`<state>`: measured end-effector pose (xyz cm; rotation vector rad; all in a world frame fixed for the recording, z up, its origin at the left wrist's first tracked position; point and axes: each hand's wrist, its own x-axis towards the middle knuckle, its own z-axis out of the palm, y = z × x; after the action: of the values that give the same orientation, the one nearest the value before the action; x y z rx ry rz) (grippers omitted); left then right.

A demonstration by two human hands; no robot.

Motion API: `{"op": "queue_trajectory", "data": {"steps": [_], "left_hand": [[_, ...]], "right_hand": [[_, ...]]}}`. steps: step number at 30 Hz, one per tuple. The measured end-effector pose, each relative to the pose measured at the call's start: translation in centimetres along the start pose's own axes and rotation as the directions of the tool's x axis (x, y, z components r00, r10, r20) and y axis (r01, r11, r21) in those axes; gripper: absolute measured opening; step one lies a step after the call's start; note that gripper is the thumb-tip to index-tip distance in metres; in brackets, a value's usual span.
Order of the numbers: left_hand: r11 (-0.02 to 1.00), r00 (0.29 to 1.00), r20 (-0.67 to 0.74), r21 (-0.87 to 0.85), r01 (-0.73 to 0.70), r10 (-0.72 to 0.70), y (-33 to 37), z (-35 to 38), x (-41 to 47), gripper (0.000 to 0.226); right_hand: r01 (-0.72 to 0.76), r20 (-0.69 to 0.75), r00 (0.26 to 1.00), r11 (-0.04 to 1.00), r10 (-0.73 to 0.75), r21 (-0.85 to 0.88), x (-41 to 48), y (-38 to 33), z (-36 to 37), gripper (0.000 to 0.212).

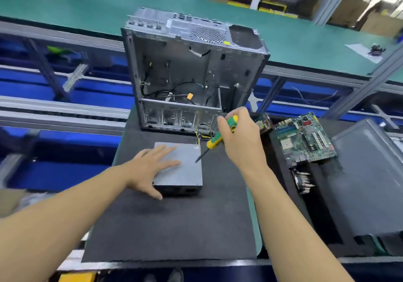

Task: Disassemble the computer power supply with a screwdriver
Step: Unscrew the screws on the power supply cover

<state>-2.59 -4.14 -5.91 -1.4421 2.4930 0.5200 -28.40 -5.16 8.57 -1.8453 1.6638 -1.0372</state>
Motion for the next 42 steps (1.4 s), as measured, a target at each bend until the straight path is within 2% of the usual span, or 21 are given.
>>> {"op": "queue_trajectory", "data": {"steps": [2,5,7,11,13,15,21,27,34,42], "left_hand": [[1.000,0.998,-0.054,-0.011,-0.011,0.010,-1.2,1.3,-1.5,0.107],[0.956,0.969,-0.240,-0.292,-0.007,-0.066,-1.7,3.2,-2.8,0.083],[0.902,0.951,-0.282,-0.432,-0.006,-0.129,-1.5,3.7,-3.1,0.077],[0.897,0.976,-0.194,-0.443,0.000,-0.096,-2.1,2.6,-3.0,0.075],[0.912,0.990,-0.129,-0.409,0.000,-0.058,-2.6,1.8,-2.7,0.069],[0.905,0.992,-0.123,-0.425,-0.016,-0.041,-2.9,1.5,-2.7,0.060],[0.750,0.980,-0.169,-0.661,-0.032,-0.107,-2.5,2.5,-3.0,0.018],[0.697,0.988,-0.130,-0.716,-0.039,-0.078,-2.6,1.8,-3.5,0.028],[0.653,0.974,-0.166,-0.757,-0.027,-0.152,-2.3,2.0,-3.3,0.028],[0.703,0.973,-0.184,-0.710,-0.033,-0.140,-2.0,1.5,-3.5,0.024]], "right_hand": [[0.012,0.045,0.999,1.000,-0.013,0.013,-0.3,-1.0,1.6,0.021],[0.031,0.144,0.989,0.999,-0.036,0.037,-1.2,-2.2,4.1,0.019],[0.044,0.200,0.979,0.999,-0.049,0.030,-1.8,-2.6,5.7,0.018],[0.063,0.294,0.954,0.998,-0.059,-0.005,-3.1,-2.8,8.2,0.017],[0.060,0.323,0.945,0.998,-0.050,-0.023,-3.6,-2.7,9.0,0.016],[0.052,0.332,0.942,0.998,-0.039,-0.029,-4.0,-2.8,9.8,0.016],[0.054,0.314,0.949,0.998,-0.040,-0.034,-4.4,-2.6,10.6,0.016],[0.088,0.335,0.939,0.995,-0.072,-0.035,-4.0,-3.1,10.9,0.014],[0.111,0.365,0.927,0.992,-0.085,-0.052,-3.5,-3.5,11.2,0.015],[0.128,0.374,0.923,0.989,-0.091,-0.074,-3.7,-4.1,11.0,0.016]]}}
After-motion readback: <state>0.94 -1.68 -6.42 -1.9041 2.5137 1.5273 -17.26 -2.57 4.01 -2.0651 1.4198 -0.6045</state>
